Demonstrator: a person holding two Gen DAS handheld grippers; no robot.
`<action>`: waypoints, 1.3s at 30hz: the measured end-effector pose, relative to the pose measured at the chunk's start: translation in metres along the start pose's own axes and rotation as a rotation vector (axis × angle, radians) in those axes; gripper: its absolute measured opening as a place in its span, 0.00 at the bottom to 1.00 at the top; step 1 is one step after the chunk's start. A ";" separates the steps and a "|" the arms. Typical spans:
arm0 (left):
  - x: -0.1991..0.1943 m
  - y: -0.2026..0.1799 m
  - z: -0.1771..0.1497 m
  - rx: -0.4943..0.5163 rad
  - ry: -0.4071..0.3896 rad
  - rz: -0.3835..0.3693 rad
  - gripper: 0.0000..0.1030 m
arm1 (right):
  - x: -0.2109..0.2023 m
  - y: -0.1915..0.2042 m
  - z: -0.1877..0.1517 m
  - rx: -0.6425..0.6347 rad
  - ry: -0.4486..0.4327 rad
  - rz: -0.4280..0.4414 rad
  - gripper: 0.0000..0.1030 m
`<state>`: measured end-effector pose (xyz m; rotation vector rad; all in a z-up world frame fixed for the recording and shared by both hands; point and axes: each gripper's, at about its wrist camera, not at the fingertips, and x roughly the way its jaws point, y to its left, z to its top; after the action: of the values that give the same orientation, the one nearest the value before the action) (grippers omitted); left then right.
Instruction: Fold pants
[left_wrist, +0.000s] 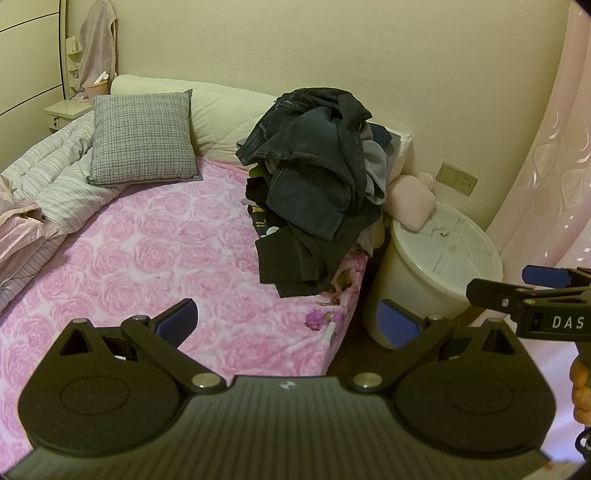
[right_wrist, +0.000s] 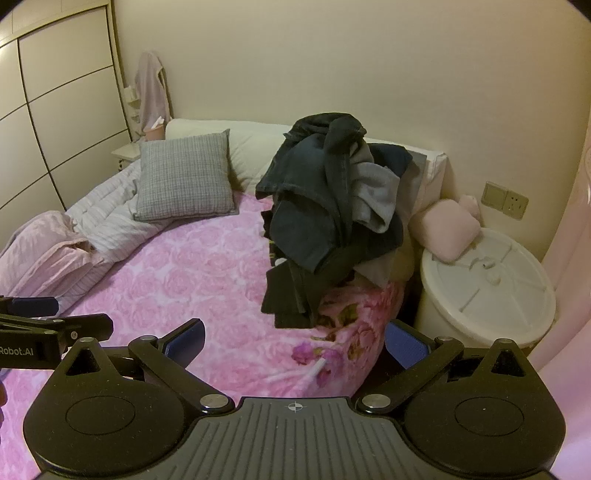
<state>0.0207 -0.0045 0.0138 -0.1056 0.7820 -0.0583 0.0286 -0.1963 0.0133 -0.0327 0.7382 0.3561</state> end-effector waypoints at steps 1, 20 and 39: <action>0.000 0.000 0.002 0.000 -0.001 -0.001 0.99 | 0.000 0.001 0.000 0.001 -0.001 -0.001 0.98; 0.008 0.022 0.007 0.010 -0.038 -0.038 0.99 | -0.001 0.010 0.004 0.022 -0.046 -0.034 0.98; 0.030 0.041 0.024 -0.012 -0.009 -0.026 0.99 | 0.017 0.005 0.015 0.057 -0.040 0.001 0.98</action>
<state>0.0600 0.0352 0.0050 -0.1274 0.7724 -0.0774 0.0484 -0.1839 0.0141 0.0287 0.7083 0.3360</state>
